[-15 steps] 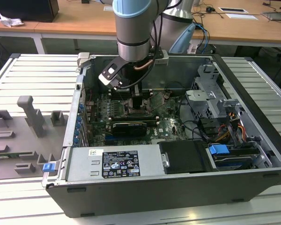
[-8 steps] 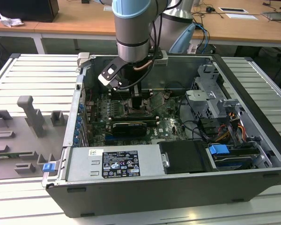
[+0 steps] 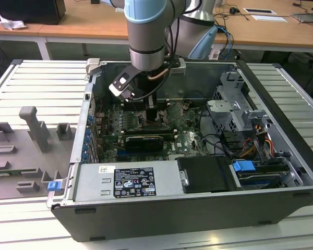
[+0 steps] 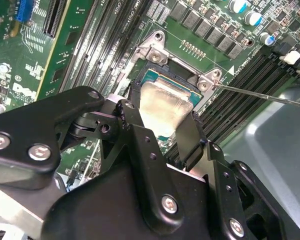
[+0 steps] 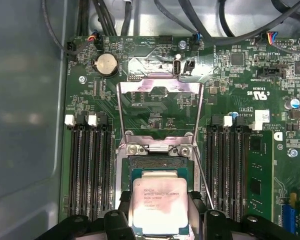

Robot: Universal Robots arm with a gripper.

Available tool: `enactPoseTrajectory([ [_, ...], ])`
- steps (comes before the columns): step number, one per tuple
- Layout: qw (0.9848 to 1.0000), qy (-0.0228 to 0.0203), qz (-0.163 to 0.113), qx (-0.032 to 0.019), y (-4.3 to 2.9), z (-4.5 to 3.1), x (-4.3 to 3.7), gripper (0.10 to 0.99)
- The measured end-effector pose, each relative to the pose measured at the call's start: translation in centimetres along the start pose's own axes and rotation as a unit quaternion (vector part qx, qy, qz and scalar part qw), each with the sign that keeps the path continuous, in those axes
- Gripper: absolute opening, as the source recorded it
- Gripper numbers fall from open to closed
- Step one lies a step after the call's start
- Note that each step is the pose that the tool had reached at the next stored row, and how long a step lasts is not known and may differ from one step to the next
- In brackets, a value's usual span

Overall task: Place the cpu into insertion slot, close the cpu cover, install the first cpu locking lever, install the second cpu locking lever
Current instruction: 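Place the cpu into insertion slot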

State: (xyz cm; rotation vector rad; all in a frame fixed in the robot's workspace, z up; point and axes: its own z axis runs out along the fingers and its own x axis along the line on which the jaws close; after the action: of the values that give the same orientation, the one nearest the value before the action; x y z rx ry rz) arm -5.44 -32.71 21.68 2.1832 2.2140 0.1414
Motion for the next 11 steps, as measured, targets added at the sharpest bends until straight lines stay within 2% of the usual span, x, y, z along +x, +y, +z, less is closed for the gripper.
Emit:
enactPoseTrajectory([
  [3,0.9999,-0.0012,0.013,-0.0005,-0.02,0.21,0.1,0.525],
  [6,0.9999,-0.0015,0.014,-0.0006,0.05,0.48,0.36,0.525],
  [11,0.9999,-0.0024,0.017,-0.0006,0.14,0.95,0.35,0.525],
])
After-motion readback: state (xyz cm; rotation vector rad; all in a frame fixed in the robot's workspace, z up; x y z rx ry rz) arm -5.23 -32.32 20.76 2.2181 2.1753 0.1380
